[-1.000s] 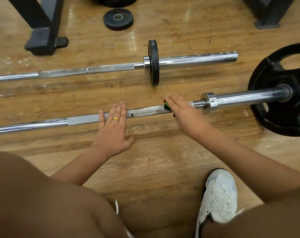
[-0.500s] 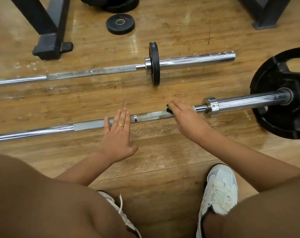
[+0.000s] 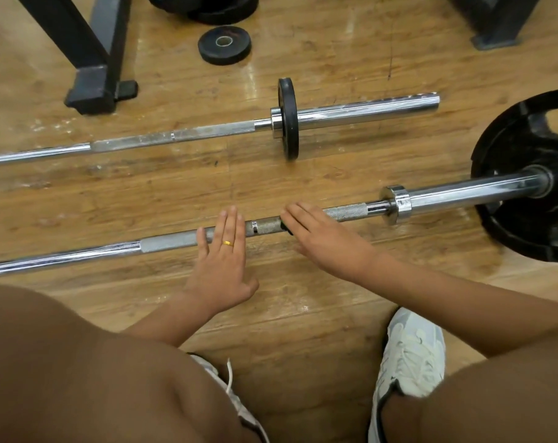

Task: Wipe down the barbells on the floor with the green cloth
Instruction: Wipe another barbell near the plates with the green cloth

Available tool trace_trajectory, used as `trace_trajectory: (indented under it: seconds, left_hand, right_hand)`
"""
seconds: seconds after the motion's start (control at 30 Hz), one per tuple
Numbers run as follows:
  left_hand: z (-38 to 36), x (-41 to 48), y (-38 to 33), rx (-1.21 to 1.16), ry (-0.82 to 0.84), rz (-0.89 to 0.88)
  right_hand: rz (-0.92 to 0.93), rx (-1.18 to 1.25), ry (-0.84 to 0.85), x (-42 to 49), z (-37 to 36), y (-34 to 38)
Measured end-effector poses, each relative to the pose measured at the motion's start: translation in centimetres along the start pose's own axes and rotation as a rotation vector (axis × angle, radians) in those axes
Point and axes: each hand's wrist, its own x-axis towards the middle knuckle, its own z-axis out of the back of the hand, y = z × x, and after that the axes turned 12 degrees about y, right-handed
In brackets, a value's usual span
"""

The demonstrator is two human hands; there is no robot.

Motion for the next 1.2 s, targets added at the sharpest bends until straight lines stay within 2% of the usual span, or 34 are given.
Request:
trace_trajectory:
  seconds: [0.07, 0.23, 0.47, 0.73, 0.9, 1.1, 1.2]
  left_hand:
    - [-0.1, 0.1, 0.0, 0.001, 0.000, 0.004]
    - [0.3, 0.7, 0.5, -0.016, 0.005, -0.015]
    - [0.7, 1.5, -0.2, -0.002, -0.009, 0.055]
    - [1.4, 2.6, 1.2, -0.034, -0.064, 0.013]
    - [1.7, 3.4, 1.1, -0.012, -0.097, 0.031]
    - [2.6, 4.5, 1.9, -0.039, -0.087, 0.027]
    - [3.5, 5.4, 0.9, -0.103, -0.065, 0.080]
  right_hand:
    - [-0.004, 0.013, -0.010, -0.2, 0.2, -0.8]
    - [-0.171, 0.105, -0.033, -0.3, -0.2, -1.6]
    - [-0.120, -0.050, 0.058, 1.2, -0.2, -0.8]
    - [-0.259, 0.068, -0.066, 0.4, 0.4, -3.2]
    - [-0.132, 0.050, -0.058, 2.5, 0.3, -2.9]
    - [-0.282, 0.170, -0.019, 2.5, 0.7, -6.0]
    - [-0.154, 0.152, 0.036, 4.8, 1.0, -5.4]
